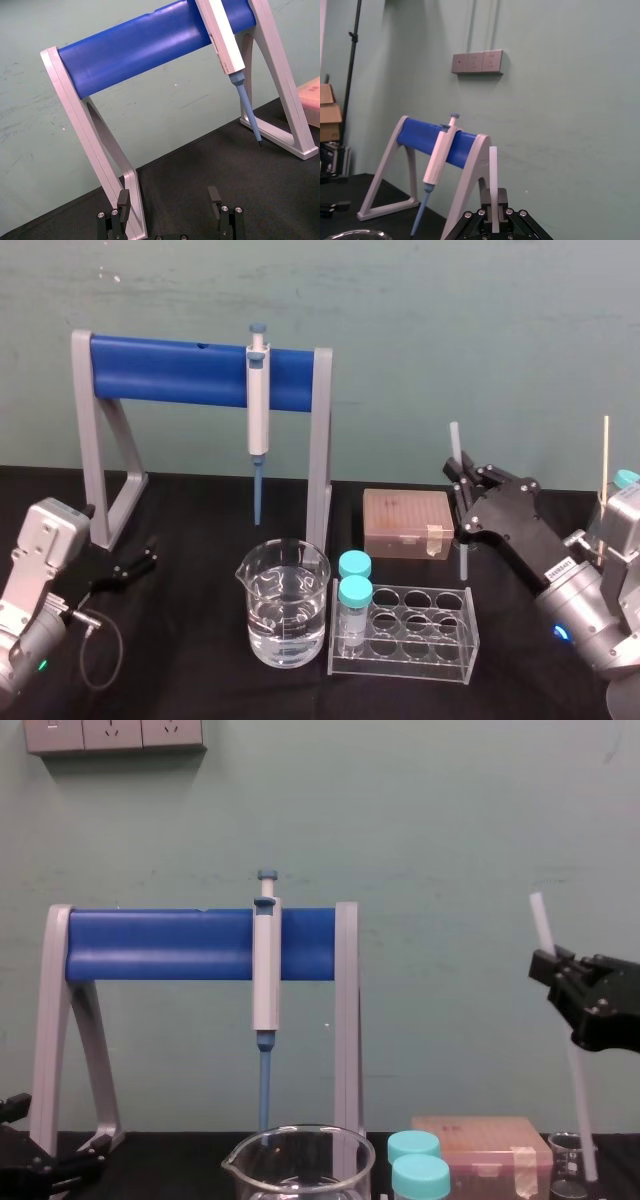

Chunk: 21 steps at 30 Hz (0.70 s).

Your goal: Pick up the stirring rod with one hand, then place it down.

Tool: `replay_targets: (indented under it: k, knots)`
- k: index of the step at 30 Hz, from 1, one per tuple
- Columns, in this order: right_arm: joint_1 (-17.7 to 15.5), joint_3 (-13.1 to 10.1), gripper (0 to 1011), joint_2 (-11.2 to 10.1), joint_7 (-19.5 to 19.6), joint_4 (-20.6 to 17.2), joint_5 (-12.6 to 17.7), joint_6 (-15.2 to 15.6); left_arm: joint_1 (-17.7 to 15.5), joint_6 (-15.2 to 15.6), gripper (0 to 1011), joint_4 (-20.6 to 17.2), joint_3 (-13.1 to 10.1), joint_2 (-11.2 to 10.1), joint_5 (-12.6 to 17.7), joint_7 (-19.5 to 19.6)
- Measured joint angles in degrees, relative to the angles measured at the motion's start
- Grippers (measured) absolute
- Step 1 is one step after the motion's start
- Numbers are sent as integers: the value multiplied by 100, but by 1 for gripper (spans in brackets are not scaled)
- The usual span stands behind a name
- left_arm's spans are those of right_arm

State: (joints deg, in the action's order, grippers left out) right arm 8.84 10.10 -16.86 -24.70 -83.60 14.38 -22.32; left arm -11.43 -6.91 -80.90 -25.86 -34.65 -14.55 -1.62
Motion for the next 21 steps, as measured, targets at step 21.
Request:
replay_targets:
  k: [21]
  knots:
    - [35,289,66,-135,-189,16,143,96,0,0,1000,0,0,0,0,0]
